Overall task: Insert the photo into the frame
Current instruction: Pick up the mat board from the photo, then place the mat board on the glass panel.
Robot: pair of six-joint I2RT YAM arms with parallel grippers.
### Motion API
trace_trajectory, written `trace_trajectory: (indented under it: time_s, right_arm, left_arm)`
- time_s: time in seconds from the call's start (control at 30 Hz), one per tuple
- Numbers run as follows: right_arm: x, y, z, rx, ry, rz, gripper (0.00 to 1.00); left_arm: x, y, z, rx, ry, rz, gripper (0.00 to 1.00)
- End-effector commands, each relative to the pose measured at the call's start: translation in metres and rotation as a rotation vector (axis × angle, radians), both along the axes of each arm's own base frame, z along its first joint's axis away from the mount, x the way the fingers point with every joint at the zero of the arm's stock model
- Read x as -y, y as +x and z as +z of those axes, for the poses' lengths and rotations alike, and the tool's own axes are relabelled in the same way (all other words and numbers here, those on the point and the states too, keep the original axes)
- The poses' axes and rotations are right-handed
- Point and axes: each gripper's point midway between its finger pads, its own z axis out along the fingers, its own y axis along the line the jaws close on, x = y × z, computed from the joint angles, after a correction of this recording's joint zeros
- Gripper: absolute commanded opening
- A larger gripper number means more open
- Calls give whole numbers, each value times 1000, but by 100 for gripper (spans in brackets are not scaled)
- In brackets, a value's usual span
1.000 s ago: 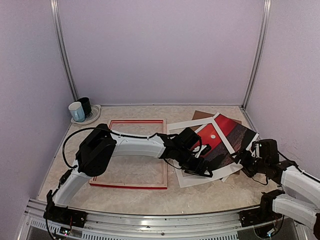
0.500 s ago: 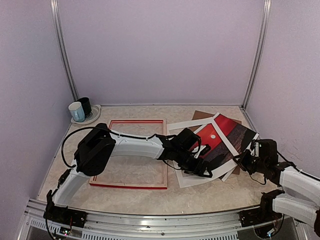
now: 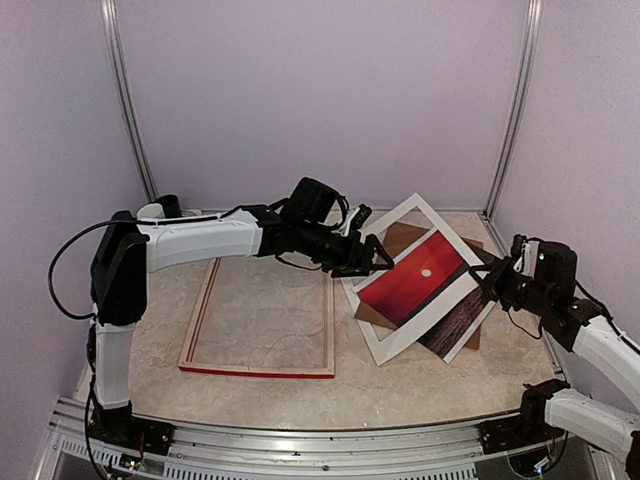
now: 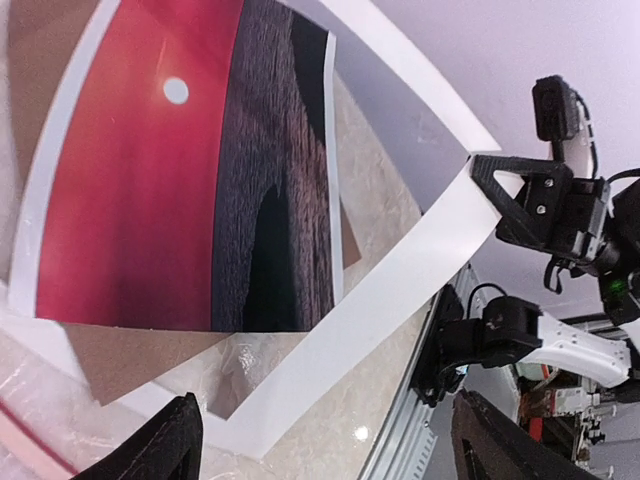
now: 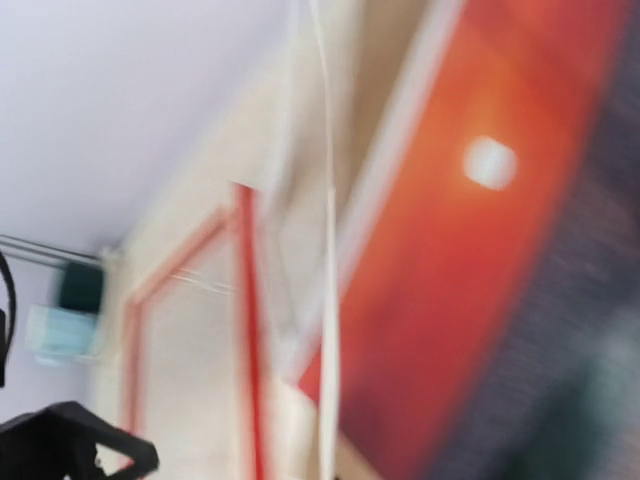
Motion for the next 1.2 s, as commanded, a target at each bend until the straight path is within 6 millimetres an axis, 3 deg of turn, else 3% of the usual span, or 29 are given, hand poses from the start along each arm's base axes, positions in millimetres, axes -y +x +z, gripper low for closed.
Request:
trace_trajectory:
  time_s: [0.0,0.1,0.13,0.2,0.23,0.33,0.47,0.5,0.67,0.87,0.97,1.07,1.17]
  right_arm:
    - [-12,14,71,121,85,34,0]
    - [-27,26,107,175,89,70,0]
    - [-34,30,118,195,91,84,0]
    - [-54,42,136,217,100,125,0]
    - [-66,47,146,237,108,148,0]
    - [-107,63,167,271,122,228,0]
    - [-171,81,201,329,154,349,0]
    - [-185,83,221,363,167,373,0]
    - [-238,86,254,413,190,450,0]
    - [-266,84,290,478,210,479,0]
    - [-270,77,301,507,204,467,0]
    - [-263,75,285,472,195,421,0]
    - [-252,72,233,362,195,338,0]
  left_arm:
    - [-52,22,72,75,-79,130,87]
    - [-106,43,72,91,-38,258,92]
    - [-127,47,82,113,-37,305,94]
    - [-176,60,69,112,22,422,98]
    - [-199,63,76,130,25,473,99]
    - [-264,70,75,152,62,621,99]
    - [-334,70,56,128,117,772,99]
    - [-345,68,52,123,123,795,99]
    - [-383,57,27,96,176,871,99]
    - [-421,52,-7,37,239,983,99]
    - [-431,53,-18,10,238,1008,99]
    - [-442,53,-25,6,265,1049,99]
    - [-454,54,-35,-12,274,1090,99]
